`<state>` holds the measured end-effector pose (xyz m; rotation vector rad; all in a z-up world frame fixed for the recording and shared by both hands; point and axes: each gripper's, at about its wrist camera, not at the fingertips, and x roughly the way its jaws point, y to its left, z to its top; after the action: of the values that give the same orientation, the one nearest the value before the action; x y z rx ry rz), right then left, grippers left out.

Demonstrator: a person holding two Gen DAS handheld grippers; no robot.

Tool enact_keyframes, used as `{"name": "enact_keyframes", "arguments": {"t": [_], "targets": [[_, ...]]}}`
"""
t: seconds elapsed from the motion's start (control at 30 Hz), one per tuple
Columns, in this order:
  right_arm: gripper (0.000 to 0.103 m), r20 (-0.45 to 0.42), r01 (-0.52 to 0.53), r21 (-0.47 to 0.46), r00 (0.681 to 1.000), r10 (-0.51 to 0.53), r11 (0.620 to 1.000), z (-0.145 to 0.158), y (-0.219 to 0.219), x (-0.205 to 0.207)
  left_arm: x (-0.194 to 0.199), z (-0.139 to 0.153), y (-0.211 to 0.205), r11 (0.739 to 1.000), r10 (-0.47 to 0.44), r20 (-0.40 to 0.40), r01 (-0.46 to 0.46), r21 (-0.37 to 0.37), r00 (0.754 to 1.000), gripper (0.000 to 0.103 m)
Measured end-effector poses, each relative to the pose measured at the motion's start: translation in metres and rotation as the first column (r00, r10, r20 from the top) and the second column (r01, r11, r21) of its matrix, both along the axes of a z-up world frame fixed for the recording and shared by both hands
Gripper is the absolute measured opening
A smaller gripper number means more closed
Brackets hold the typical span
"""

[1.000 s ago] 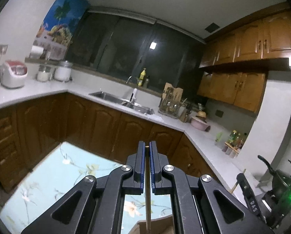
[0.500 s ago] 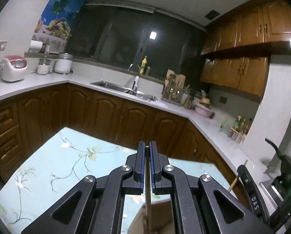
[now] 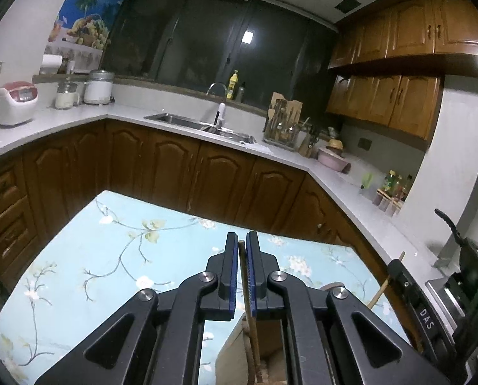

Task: Organize utensils
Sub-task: 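Lower the chopsticks into the wooden holder and open both tools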

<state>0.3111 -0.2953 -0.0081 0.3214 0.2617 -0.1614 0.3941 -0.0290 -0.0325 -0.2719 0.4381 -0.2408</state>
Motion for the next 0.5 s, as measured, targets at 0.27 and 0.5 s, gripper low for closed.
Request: {"name": "enact_keyframes", "arguments": {"t": [0.27, 0.5], "targets": [[0.011, -0.039, -0.002, 0.054, 0.999, 0.005, 0.999, -0.002, -0.008, -0.001, -0.002, 0.005, 0.001, 1.0, -0.009, -0.023, 0.009, 0.003, 1.0, 0.018], [0.024, -0.05, -0.01, 0.082, 0.999, 0.014, 0.997, 0.002, -0.01, -0.005, -0.011, 0.008, 0.002, 1.0, -0.002, -0.016, 0.002, 0.002, 1.0, 0.027]]}}
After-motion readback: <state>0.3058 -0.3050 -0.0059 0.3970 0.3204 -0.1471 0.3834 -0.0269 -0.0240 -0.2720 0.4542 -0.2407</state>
